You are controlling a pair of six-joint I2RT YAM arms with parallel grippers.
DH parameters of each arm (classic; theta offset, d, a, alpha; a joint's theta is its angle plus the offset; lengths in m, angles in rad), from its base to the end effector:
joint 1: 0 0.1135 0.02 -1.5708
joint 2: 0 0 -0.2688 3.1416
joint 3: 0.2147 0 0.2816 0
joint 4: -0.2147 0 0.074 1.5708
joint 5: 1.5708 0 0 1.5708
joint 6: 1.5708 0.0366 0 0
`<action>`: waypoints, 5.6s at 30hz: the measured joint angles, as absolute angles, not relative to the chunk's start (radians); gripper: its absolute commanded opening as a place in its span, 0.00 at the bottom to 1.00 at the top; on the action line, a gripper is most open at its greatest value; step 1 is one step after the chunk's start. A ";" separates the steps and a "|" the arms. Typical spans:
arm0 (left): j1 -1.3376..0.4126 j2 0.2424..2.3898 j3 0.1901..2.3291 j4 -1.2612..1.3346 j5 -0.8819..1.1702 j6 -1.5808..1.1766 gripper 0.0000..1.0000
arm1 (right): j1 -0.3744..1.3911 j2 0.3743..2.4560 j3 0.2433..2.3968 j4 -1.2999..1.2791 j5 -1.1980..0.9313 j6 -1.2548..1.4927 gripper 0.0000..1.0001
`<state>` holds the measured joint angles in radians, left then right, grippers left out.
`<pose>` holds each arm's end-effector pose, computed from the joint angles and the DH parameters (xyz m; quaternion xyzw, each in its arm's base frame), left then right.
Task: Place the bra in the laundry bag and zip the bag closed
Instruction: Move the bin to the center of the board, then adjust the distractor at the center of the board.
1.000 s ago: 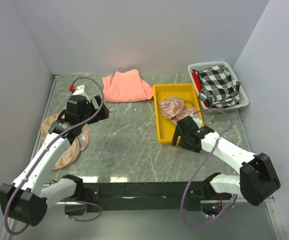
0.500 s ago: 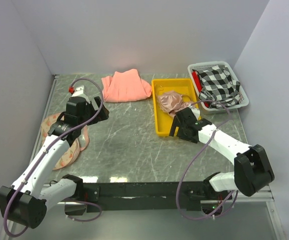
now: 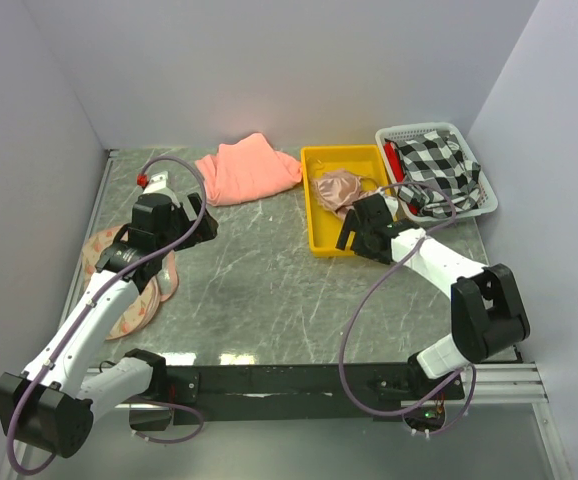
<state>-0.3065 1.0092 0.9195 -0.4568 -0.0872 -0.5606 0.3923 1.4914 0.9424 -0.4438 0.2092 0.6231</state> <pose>0.2399 -0.0726 0.3187 -0.1315 0.8611 -0.1712 0.4603 0.3029 0.1171 0.1971 0.1393 0.9435 0.0503 0.2963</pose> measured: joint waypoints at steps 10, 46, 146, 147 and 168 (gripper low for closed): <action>-0.307 1.008 0.919 -0.457 -0.093 -0.561 0.97 | 0.363 1.561 1.006 -0.414 0.183 0.574 1.00; -0.307 1.408 1.017 -0.218 0.044 -0.638 0.97 | 0.461 1.398 1.111 -0.378 -0.150 0.559 1.00; 0.073 2.220 1.541 0.072 0.280 -0.754 0.97 | 0.371 1.457 1.168 -0.483 -0.099 0.521 1.00; 0.073 2.213 1.534 0.074 0.276 -0.754 0.97 | 0.354 1.467 1.178 -0.480 -0.100 0.527 1.00; 0.037 1.122 0.997 -0.186 -0.115 -0.765 0.97 | 0.447 1.563 1.357 -0.442 -0.375 0.476 0.95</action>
<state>0.0368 1.1221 0.9966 -0.1860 -0.1150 -0.7647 0.4469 1.5635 1.3575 -0.4423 -0.3748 0.4763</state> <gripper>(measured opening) 0.966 0.981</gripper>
